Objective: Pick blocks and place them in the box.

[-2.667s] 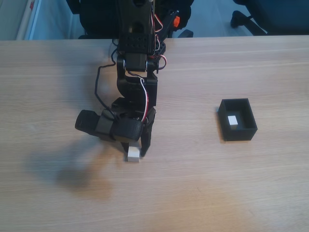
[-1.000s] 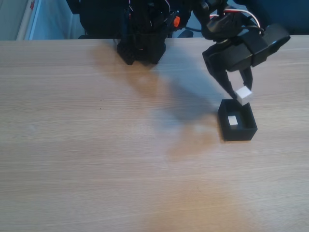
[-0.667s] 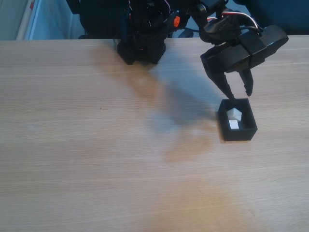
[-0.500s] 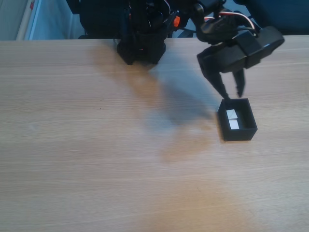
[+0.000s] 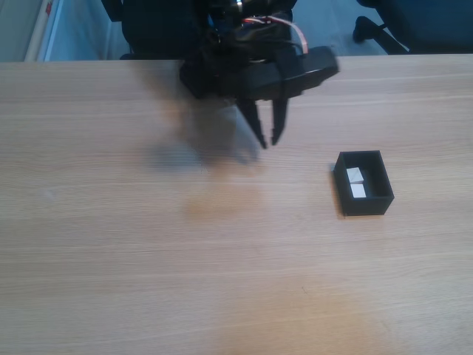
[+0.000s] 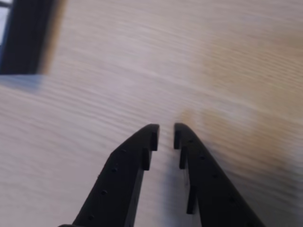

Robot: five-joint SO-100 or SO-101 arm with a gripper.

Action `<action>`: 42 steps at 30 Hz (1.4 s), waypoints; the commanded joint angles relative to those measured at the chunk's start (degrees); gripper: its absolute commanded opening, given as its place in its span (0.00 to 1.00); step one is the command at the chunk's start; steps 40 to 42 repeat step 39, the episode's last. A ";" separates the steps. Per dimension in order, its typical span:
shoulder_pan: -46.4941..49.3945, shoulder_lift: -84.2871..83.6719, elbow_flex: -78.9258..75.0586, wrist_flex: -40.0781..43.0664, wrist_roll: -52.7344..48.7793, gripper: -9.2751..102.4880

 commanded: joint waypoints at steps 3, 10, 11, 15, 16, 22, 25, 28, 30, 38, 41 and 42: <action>11.43 15.73 11.43 1.85 -6.94 0.08; 20.30 30.41 23.73 9.67 -9.05 0.08; 20.74 32.70 25.40 11.16 -9.05 0.08; 22.06 35.42 28.21 17.05 -8.88 0.08; 21.97 35.42 28.21 19.16 -8.44 0.08; 19.86 35.42 28.30 28.04 -4.57 0.08; 18.90 35.42 28.30 29.09 -3.25 0.08; 18.63 35.42 28.30 29.97 -2.64 0.08; 18.63 35.42 28.30 29.97 -2.64 0.08; 18.63 35.42 28.30 30.06 -3.78 0.08; 18.63 35.42 28.30 30.15 -4.22 0.08; 18.63 35.42 28.30 30.15 -4.22 0.08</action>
